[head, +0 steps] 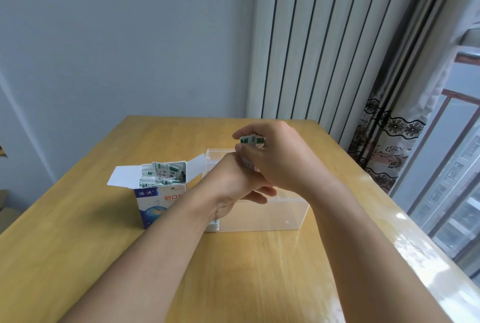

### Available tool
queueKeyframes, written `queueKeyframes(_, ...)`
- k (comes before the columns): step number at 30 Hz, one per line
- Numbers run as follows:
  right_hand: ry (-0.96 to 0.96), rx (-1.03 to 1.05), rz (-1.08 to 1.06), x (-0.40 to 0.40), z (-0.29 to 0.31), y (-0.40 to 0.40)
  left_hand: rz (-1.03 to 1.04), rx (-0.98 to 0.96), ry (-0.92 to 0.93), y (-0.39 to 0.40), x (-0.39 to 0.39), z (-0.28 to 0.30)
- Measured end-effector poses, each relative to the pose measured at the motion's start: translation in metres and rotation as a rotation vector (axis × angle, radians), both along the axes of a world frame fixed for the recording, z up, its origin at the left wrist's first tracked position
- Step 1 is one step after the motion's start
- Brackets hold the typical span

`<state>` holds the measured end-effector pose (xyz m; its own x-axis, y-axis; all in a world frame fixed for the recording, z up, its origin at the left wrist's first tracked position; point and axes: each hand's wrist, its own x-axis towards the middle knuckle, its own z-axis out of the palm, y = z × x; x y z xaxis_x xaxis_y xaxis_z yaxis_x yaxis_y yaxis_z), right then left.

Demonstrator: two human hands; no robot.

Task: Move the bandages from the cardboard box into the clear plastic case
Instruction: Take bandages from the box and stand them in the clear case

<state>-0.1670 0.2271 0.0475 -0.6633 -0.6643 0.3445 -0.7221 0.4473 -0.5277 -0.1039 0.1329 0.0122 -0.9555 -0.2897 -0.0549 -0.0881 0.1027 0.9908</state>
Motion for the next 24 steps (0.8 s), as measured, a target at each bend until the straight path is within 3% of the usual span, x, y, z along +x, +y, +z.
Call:
queueKeyframes(4,-0.023,-0.013,-0.042,-0.0008,0.0015,-0.0014,0.037,0.119,0.084,-0.0007,-0.0018,-0.0008)
queueKeyframes(8,-0.059,-0.019,0.041,-0.0019,0.0024,0.0023,0.013,0.162,0.092,-0.0005,-0.0013,-0.0007)
queueKeyframes(12,-0.063,-0.073,-0.030,-0.0030,-0.0004,0.0038,0.087,0.182,0.101,-0.0061,-0.0059,-0.0035)
queueKeyframes(18,-0.043,-0.081,-0.072,-0.0001,-0.0042,-0.0010,0.071,0.171,0.118,-0.0067,-0.0085,-0.0067)
queueKeyframes(24,-0.035,-0.055,-0.089,-0.0020,-0.0023,0.0010,-0.034,0.317,0.099,-0.0092,-0.0053,-0.0028)
